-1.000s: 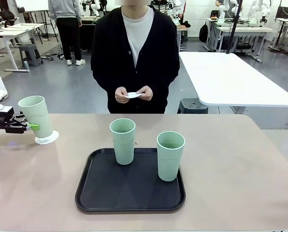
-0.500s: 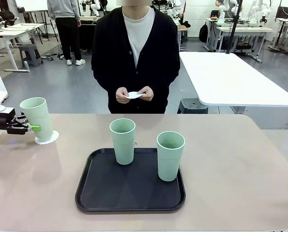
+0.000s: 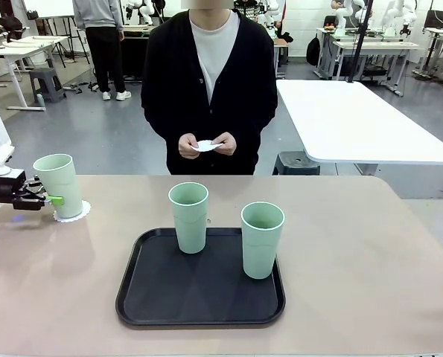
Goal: Place coasters on the table and set cups on them.
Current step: Pick up one Reusable plastic cup and place it on a coaster set by the human.
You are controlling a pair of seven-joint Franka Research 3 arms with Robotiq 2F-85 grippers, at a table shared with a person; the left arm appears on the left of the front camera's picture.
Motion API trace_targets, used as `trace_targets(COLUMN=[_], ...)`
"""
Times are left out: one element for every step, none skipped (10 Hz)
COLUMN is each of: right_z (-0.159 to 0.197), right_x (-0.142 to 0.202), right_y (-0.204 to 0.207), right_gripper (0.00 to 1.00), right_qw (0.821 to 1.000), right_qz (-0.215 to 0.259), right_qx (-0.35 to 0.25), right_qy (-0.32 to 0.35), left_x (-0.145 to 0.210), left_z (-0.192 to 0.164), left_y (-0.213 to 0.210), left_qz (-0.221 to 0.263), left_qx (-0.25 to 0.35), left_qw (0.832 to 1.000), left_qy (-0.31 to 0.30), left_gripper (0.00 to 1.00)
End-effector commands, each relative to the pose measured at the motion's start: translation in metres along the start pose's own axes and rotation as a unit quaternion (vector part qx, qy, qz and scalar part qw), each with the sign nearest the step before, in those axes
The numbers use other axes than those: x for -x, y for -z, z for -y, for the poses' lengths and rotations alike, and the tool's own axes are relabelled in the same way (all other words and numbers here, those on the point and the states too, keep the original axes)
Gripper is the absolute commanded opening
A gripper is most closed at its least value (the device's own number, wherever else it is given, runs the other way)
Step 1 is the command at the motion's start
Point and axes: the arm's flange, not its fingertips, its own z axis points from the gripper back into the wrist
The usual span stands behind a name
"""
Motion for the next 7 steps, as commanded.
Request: trace_targets(right_z=[0.0003, 0.0003, 0.0003, 0.0003, 0.0003, 0.0003, 0.0003], right_x=[-0.0008, -0.0008, -0.0008, -0.0008, -0.0008, -0.0008, -0.0008], right_y=[-0.0005, -0.0005, -0.0005, -0.0005, -0.0005, -0.0005, -0.0005], right_gripper=[1.00, 1.00, 1.00, 1.00, 1.00, 1.00, 1.00], right_qw=[1.000, 1.000, 1.000, 1.000, 1.000, 1.000, 1.000], right_qz=[0.003, 0.003, 0.003, 0.003, 0.003, 0.003, 0.003], right_qx=[-0.003, -0.003, -0.003, -0.003, -0.003, -0.003, -0.003], right_qy=[-0.008, -0.008, -0.008, -0.008, -0.008, -0.008, -0.008], left_x=[-0.0004, 0.0000, 0.0001, 0.0010, 0.0018, 0.0031, 0.0046], left_z=[0.0009, 0.0010, 0.0014, 0.0016, 0.0011, 0.0011, 0.0017], left_y=[-0.0016, -0.0017, -0.0022, -0.0032, -0.0030, -0.0028, -0.0024], left_qz=[0.002, 0.002, 0.001, 0.000, -0.004, -0.007, -0.010], left_qx=[0.012, 0.014, 0.015, 0.017, 0.018, 0.020, 0.019], left_qw=[1.000, 1.000, 1.000, 1.000, 1.000, 1.000, 1.000], left_qy=[0.014, 0.013, 0.011, 0.007, 0.002, -0.001, -0.001], left_gripper=[0.84, 0.84, 0.84, 0.84, 0.84, 0.84, 0.84])
